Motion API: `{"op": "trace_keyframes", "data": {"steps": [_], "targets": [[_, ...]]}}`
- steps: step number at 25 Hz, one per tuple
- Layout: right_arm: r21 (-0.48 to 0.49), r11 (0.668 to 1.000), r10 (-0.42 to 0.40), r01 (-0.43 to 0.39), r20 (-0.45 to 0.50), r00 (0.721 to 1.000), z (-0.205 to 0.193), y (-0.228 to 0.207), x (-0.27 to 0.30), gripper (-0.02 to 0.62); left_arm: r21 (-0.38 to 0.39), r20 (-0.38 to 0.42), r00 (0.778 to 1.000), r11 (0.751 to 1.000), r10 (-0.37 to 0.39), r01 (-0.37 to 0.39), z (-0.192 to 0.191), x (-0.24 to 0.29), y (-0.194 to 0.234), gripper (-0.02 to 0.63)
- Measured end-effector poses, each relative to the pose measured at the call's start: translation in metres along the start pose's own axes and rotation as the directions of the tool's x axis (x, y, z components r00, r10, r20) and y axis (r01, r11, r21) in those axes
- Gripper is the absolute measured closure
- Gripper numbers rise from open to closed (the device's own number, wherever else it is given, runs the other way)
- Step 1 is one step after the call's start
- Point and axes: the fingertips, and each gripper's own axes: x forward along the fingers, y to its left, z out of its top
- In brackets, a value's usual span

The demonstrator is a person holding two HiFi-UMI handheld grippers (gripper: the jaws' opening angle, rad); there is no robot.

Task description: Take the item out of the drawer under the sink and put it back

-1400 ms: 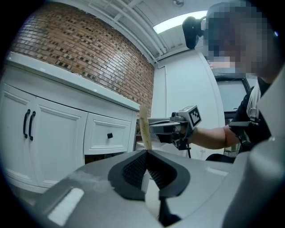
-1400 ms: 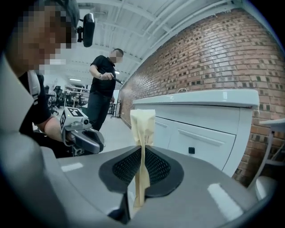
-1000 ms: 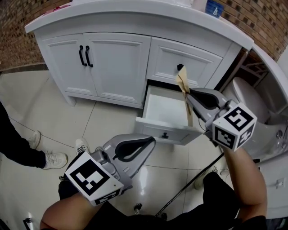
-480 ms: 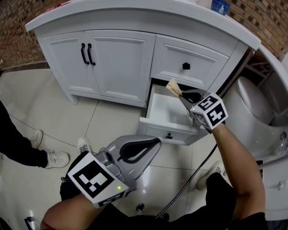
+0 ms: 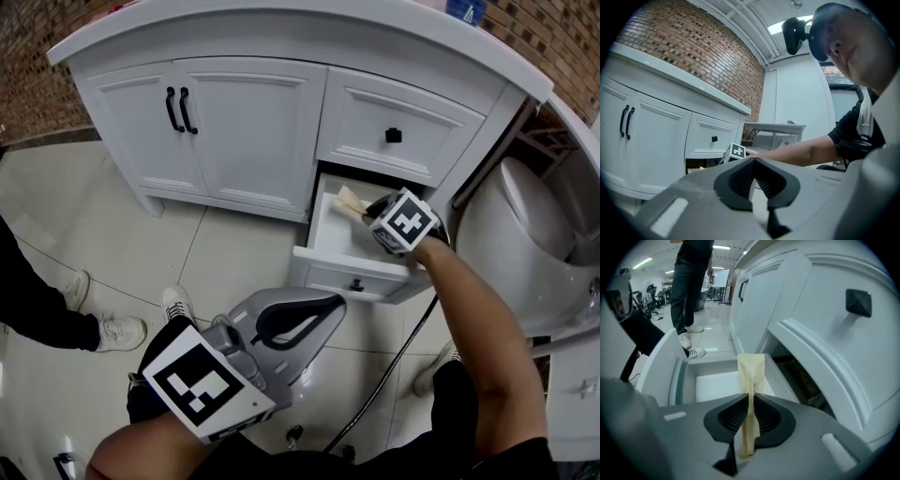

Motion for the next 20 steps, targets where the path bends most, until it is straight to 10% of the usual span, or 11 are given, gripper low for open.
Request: {"op": "trace_keyframes", "data": {"steps": [11, 20], "targets": [[-0.002, 1.0, -0.019, 0.019, -0.031, 0.999, -0.006, -0.002, 0.005, 0.523, -0.015, -0.008, 1.0, 1.0, -0.001, 0.0, 0.0, -0.001, 0.003, 0.601], [0.079, 0.986, -0.157, 0.147, 0.127, 0.979, 0.017, -0.011, -0.058, 0.542, 0.01, -0.053, 0.997, 0.999, 0.048, -0.048, -0.013, -0.006, 0.014, 0.601]]}}
